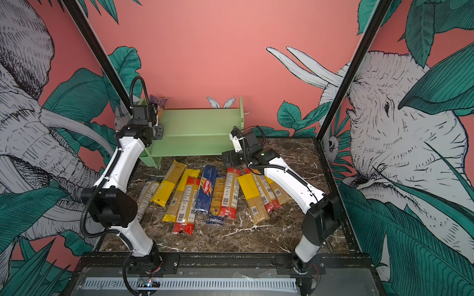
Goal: Place and organize the pasta boxes and bags onto the shelf
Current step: 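Carry the Ankara pack with the left gripper to the shelf's top tier end, then stand the Ankara pack upright on the shelf, release, and withdraw the left gripper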
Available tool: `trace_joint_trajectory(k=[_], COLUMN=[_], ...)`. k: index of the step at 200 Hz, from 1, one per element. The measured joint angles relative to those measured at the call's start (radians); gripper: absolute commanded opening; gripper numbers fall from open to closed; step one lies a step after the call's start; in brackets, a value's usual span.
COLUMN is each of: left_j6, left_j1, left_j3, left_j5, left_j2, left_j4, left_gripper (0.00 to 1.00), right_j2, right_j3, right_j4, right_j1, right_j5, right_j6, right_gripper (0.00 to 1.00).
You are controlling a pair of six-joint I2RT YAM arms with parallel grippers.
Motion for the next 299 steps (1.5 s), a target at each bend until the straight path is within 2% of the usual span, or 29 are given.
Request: trace_joint_trajectory(k=[26, 41, 48, 59, 77, 90, 147, 261, 299], left_j6=[0.008, 0.011, 0.015, 0.020, 0.026, 0.027, 0.029, -0.100, -0.175], left_j1=[0.013, 0.022, 0.026, 0.032, 0.036, 0.039, 0.044, 0.050, 0.008], left_j3=[0.008, 0.013, 0.013, 0.013, 0.013, 0.012, -0.027, -0.202, -0.324], left_j5=[-0.013, -0.023, -0.024, -0.017, -0.010, -0.010, 0.023, 0.193, 0.218], left_j2=[0.007, 0.013, 0.014, 0.014, 0.014, 0.014, -0.011, -0.267, -0.387], left_j4=[-0.001, 0.002, 0.002, 0.002, 0.005, 0.014, 0.096, 0.128, 0.124], left_gripper=[0.05, 0.12, 0.18, 0.33, 0.52, 0.69, 0.92, 0.94, 0.94], right_j2=[0.009, 0.014, 0.016, 0.018, 0.018, 0.018, 0.018, -0.009, -0.072], right_j3=[0.012, 0.012, 0.012, 0.012, 0.012, 0.012, 0.012, 0.006, -0.029], right_j4=[0.000, 0.000, 0.000, -0.001, 0.000, -0.001, -0.013, -0.017, -0.035], right_j1=[0.000, 0.000, 0.000, 0.000, 0.000, 0.000, 0.000, 0.000, 0.013], right_j5=[0.001, 0.001, 0.001, 0.002, 0.003, 0.005, 0.023, 0.040, 0.070], right_j6=[-0.003, -0.003, -0.003, -0.003, -0.003, -0.003, -0.003, 0.005, 0.005], right_gripper=[0.99, 0.99, 0.99, 0.99, 0.99, 0.99, 0.99, 0.99, 0.99])
